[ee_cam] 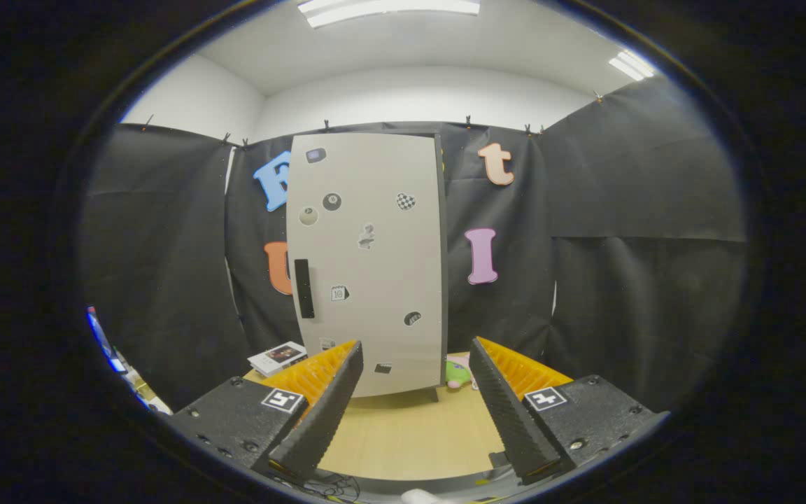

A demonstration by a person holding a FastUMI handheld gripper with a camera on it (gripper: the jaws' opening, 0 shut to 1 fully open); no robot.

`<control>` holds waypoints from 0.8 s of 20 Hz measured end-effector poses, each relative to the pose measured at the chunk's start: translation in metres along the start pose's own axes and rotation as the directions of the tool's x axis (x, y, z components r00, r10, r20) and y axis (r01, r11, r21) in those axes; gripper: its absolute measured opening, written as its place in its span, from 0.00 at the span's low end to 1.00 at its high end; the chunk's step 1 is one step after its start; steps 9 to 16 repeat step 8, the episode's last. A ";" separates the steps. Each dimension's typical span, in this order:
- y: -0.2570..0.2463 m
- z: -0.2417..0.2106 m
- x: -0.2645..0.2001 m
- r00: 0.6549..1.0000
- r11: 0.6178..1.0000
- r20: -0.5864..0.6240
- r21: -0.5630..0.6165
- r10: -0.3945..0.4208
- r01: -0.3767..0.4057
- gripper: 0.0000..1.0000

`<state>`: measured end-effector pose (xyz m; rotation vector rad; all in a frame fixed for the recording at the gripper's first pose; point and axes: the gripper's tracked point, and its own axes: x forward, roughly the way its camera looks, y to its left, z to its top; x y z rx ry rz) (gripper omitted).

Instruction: Open the shoe cabinet door, grab the shoes and put them into the shoe cabinet, then close the shoe cabinet door.

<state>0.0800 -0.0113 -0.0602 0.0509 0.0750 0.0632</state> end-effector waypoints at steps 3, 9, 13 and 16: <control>-0.003 0.000 -0.001 1.000 1.000 -0.006 0.004 -0.007 0.007 1.00; -0.004 0.000 0.001 1.000 1.000 -0.006 -0.002 -0.019 0.019 1.00; -0.004 0.000 0.001 1.000 1.000 -0.006 -0.002 -0.019 0.019 1.00; -0.004 0.000 0.001 1.000 1.000 -0.006 -0.002 -0.019 0.019 1.00</control>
